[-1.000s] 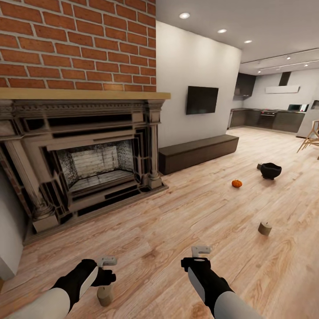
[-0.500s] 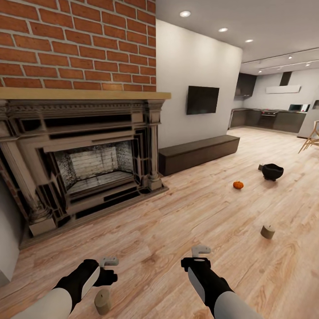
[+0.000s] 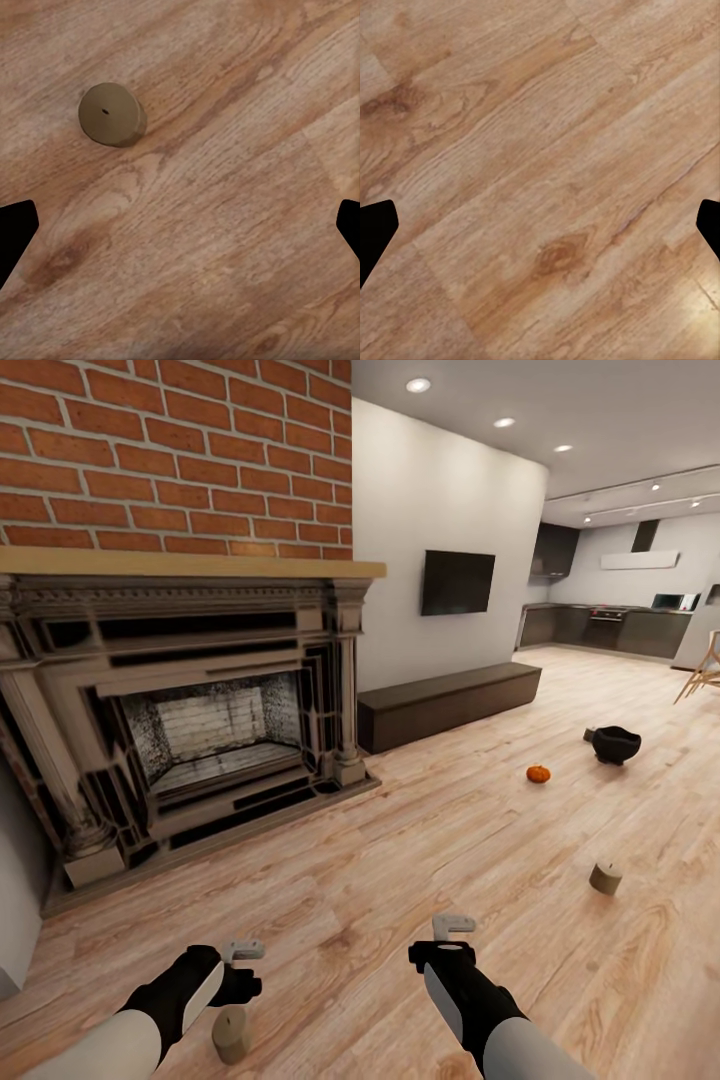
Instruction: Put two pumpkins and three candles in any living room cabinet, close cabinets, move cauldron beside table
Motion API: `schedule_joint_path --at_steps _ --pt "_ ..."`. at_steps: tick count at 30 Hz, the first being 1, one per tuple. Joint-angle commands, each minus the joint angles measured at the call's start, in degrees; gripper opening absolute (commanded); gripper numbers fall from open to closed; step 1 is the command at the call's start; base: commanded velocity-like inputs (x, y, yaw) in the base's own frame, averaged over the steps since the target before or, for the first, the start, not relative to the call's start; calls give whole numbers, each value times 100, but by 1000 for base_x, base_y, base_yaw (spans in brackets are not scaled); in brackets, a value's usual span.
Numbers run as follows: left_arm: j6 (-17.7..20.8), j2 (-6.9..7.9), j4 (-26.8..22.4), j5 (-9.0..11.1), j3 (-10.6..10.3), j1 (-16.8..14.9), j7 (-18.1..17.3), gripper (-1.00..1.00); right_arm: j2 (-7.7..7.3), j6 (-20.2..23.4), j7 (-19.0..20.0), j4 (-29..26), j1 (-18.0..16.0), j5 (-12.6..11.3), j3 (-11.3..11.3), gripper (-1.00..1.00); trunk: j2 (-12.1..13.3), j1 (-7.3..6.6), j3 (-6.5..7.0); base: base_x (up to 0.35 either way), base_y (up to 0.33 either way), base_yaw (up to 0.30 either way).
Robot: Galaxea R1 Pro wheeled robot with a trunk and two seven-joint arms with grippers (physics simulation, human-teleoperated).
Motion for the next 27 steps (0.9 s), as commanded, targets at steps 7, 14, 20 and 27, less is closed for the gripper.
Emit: schedule_joint_path --at_steps 7,14,20,27 --pt "44 21 -11 58 -40 -2 5 100 0 29 -45 -8 -3 -41 28 100 -285 154 -132 0 0 0" --pt "20 99 -16 99 65 -2 19 100 0 29 -45 -3 -3 -43 28 100 -566 308 -258 0 0 0" --pt "12 119 -18 113 187 -2 16 100 0 -8 -45 0 -3 -49 28 100 -807 439 -366 0 0 0" --pt "65 118 -12 121 191 -2 -14 100 0 -20 -45 0 -3 -50 28 100 -1047 571 -473 0 0 0"
